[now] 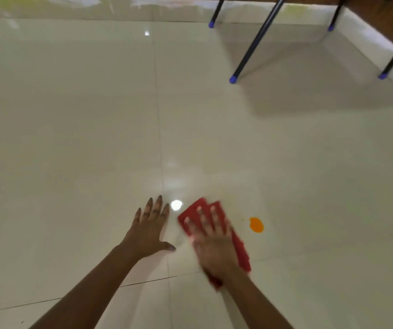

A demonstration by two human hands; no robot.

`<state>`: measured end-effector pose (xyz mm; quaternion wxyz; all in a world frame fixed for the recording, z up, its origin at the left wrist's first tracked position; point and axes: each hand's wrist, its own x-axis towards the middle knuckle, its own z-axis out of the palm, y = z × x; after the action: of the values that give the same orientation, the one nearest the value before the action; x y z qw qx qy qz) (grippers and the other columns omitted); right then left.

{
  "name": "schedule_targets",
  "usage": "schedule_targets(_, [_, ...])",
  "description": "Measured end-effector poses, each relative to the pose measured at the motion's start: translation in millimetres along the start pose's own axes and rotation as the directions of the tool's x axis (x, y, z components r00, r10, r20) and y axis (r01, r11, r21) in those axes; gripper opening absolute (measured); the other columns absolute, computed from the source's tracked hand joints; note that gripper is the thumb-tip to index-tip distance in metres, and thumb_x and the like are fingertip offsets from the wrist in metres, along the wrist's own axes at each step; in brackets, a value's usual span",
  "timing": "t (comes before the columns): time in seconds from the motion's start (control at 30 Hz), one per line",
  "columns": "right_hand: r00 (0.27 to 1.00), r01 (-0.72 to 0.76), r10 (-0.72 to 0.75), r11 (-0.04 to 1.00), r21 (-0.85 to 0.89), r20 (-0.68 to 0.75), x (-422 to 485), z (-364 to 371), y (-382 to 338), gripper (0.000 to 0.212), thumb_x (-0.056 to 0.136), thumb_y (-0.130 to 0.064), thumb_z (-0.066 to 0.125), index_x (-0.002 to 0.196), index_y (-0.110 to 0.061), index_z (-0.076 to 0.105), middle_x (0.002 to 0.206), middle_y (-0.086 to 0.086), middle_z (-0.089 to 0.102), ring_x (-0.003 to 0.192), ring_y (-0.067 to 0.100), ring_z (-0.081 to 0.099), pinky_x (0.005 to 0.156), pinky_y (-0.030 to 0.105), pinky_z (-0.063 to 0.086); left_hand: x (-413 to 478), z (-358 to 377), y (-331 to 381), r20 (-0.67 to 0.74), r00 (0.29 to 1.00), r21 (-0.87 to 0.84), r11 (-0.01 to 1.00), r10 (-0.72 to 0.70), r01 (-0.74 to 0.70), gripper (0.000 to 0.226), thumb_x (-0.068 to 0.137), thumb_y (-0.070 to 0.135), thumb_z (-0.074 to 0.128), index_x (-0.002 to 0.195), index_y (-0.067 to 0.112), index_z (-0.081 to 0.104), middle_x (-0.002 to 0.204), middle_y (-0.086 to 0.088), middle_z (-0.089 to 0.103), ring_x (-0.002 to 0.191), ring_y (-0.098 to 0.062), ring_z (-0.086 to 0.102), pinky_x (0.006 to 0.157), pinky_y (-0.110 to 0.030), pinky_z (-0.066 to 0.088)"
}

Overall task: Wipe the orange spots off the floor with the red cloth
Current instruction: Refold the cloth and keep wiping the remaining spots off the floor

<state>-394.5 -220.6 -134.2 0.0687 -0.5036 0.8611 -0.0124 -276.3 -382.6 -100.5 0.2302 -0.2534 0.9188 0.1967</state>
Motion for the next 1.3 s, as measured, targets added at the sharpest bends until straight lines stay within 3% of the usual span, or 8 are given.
schedule_targets(0.1, [0.999,0.054,-0.054,0.998,0.045,0.007,-69,10,13,0.055,0.091,-0.045,0.034,0.143,-0.043,0.019,0.152,-0.003,0.028,0.140,0.028,0.022,0.105,0.051,0.023,5,4,20,0.035,0.995,0.045,0.994,0.098,-0.099,0.117,0.073,0.064,0.060,0.144,0.013,-0.019,0.142,-0.002,-0.039,0.135,-0.023,-0.031,0.113,-0.043,-0.010])
schedule_targets(0.23, [0.960,-0.277,0.278,0.960,0.047,-0.023,-48,0,92,0.050,0.094,-0.045,0.021,0.143,-0.043,0.021,0.152,-0.001,0.026,0.140,0.029,0.019,0.104,0.054,0.031,16,6,40,0.051,0.987,0.092,0.983,0.154,-0.158,0.117,0.072,0.066,0.059,0.144,0.015,-0.018,0.138,-0.001,-0.041,0.138,-0.024,-0.030,0.113,-0.043,-0.010])
schedule_targets(0.37, [0.873,-0.486,0.476,0.865,0.121,0.104,28,-14,115,0.050,0.097,-0.047,0.017,0.145,-0.044,0.001,0.157,-0.003,-0.007,0.143,0.029,-0.006,0.111,0.057,0.004,29,10,58,0.047,0.986,0.106,0.980,0.162,-0.167,0.117,0.072,0.067,0.058,0.145,0.016,-0.018,0.141,0.000,-0.039,0.139,-0.025,-0.028,0.114,-0.044,-0.008])
schedule_targets(0.57, [0.995,-0.093,0.095,0.992,0.081,-0.014,-70,7,43,0.051,0.094,-0.045,0.028,0.144,-0.045,0.017,0.154,-0.004,0.020,0.142,0.028,0.017,0.110,0.052,0.020,26,12,59,0.054,0.990,0.097,0.987,0.127,-0.132,0.118,0.072,0.064,0.060,0.144,0.013,-0.019,0.147,0.000,-0.036,0.138,-0.023,-0.028,0.115,-0.045,-0.005])
schedule_targets(0.83, [0.800,-0.600,0.588,0.788,0.138,0.120,6,-17,154,0.050,0.097,-0.048,0.014,0.144,-0.045,-0.004,0.157,-0.003,-0.008,0.143,0.028,-0.007,0.113,0.055,0.003,31,13,63,0.086,0.990,0.118,0.986,0.108,-0.118,0.117,0.074,0.060,0.061,0.144,0.013,-0.020,0.144,0.000,-0.039,0.138,-0.026,-0.029,0.114,-0.048,-0.005])
schedule_targets(1.07, [0.998,-0.058,0.061,0.994,0.092,-0.027,-49,4,52,0.047,0.096,-0.046,0.025,0.143,-0.044,0.019,0.152,-0.005,0.023,0.141,0.027,0.018,0.111,0.051,0.019,35,2,61,0.054,0.998,0.102,0.994,0.039,-0.045,0.131,0.065,0.066,0.065,0.140,0.011,-0.027,0.140,0.002,-0.043,0.137,-0.023,-0.030,0.112,-0.054,-0.005])
schedule_targets(1.2, [0.941,-0.330,0.333,0.942,0.062,-0.055,-52,1,127,0.050,0.092,-0.043,0.027,0.142,-0.043,0.019,0.151,-0.007,0.019,0.140,0.028,0.023,0.108,0.053,0.026,46,0,57,0.096,0.995,0.098,0.995,0.023,-0.032,0.131,0.064,0.065,0.067,0.143,0.012,-0.023,0.148,0.000,-0.037,0.137,-0.025,-0.031,0.112,-0.056,-0.003])
schedule_targets(1.3, [0.853,-0.522,0.510,0.834,0.181,0.111,11,-19,162,0.048,0.098,-0.045,0.020,0.144,-0.045,0.008,0.157,-0.008,-0.004,0.144,0.025,-0.006,0.112,0.052,0.002,47,2,57,0.092,0.996,0.101,0.995,0.014,-0.023,0.130,0.064,0.064,0.067,0.143,0.012,-0.022,0.148,-0.001,-0.037,0.137,-0.026,-0.031,0.111,-0.057,-0.003])
